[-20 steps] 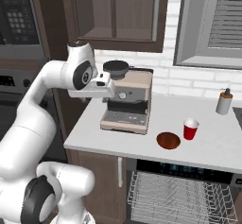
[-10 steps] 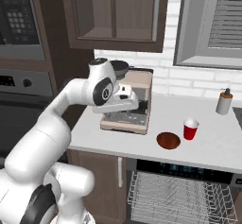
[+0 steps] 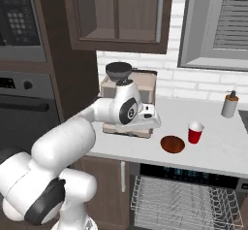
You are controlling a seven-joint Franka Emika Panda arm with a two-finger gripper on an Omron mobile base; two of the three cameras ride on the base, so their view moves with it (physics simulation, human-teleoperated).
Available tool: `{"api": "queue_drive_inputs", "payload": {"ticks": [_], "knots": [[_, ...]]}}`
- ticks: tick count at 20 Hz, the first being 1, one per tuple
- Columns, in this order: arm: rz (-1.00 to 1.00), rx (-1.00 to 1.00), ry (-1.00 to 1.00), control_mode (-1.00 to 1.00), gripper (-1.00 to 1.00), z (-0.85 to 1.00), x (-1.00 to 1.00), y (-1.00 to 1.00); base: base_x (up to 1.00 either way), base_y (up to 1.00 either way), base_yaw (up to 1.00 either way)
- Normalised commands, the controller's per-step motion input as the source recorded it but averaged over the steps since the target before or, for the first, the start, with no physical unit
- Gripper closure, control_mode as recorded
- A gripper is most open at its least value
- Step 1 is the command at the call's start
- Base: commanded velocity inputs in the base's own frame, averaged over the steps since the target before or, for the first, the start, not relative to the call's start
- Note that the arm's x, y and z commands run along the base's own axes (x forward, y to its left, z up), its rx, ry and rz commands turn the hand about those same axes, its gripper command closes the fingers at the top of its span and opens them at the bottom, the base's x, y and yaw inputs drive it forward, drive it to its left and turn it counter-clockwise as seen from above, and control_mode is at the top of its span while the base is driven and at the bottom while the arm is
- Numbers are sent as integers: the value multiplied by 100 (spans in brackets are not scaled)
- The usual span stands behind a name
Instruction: Pick up the cup and bowl from the counter, place them in the dishwasher, and close the dishwasher door.
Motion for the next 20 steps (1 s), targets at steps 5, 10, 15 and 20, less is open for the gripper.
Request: {"api": "queue_drive_inputs", "payload": {"ticks": [5, 10, 15, 20], "knots": [[0, 0, 2, -100, -100, -36, 28, -25, 0, 0, 0], [0, 0, 0, -100, -100, -28, 16, -23, 0, 0, 0], [0, 0, 0, -100, -100, -37, 43, -26, 0, 0, 0], [4, 0, 0, -100, -100, -20, 41, -14, 0, 0, 0]]}}
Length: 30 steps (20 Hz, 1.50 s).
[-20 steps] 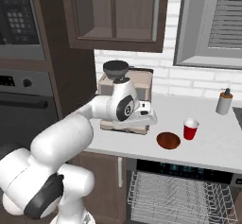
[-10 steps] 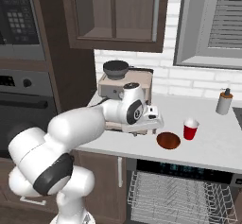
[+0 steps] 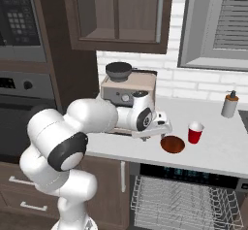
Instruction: Pick up the cup and bowl from the counter, place them in the dishwasher, and close the dishwasher door.
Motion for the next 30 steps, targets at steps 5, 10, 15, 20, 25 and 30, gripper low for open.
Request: {"api": "queue_drive_inputs", "payload": {"ticks": [5, 10, 15, 20, 25, 30], "knots": [[4, 0, 0, -100, -100, -18, 15, -30, 0, 0, 0], [0, 0, 0, -100, -100, -28, 2, -11, 0, 0, 0], [2, 0, 0, -100, -100, -25, 13, -8, 0, 0, 0], [4, 0, 1, -100, -100, -12, 27, -21, 0, 0, 0], [4, 0, 0, -100, -100, -19, 18, -21, 0, 0, 0], [1, 0, 0, -100, 100, -26, 9, -6, 0, 0, 0]]}}
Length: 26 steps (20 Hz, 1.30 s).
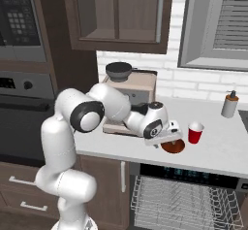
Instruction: Pick up the cup and bowl from the counter, place them in the dishwasher, and close the dishwasher door.
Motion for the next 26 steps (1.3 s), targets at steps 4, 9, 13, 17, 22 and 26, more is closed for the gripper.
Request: {"api": "queue_drive_inputs", "payload": {"ticks": [4, 9, 13, 17, 22, 26], "knots": [[0, 0, 1, -100, 100, -27, 2, 0, 0, 0, 0], [0, 0, 0, -100, 100, -18, 8, -2, 0, 0, 0], [0, 0, 1, -100, 100, -2, 3, 1, 0, 0, 0], [-1, 0, 2, -100, 100, 13, -15, 10, 0, 0, 0], [-1, 0, -4, -100, 100, 42, -84, 35, 0, 0, 0], [-3, 1, -10, -100, 100, 33, -100, 43, 0, 0, 0]]}}
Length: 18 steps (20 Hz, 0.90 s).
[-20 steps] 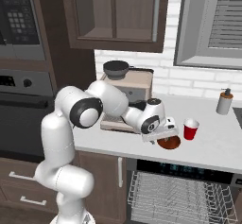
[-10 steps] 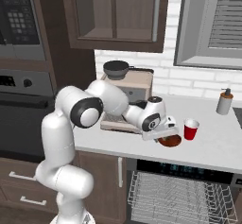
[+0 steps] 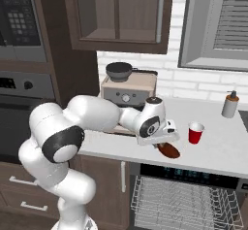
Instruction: Pick up the cup and bowl from the counter, place them in the dishwasher, and close the dishwasher door.
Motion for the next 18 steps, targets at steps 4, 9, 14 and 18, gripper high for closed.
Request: {"api": "queue_drive_inputs", "payload": {"ticks": [4, 9, 14, 18], "knots": [[-8, 6, -9, -100, 100, 19, -100, 20, 0, 0, 0], [-20, 17, -3, -100, 100, 0, -97, 0, 0, 0, 0], [-19, 25, 0, -100, 100, -21, -48, -12, 0, 0, 0], [-22, 20, 0, -100, 100, -51, -3, -9, 0, 0, 0]]}}
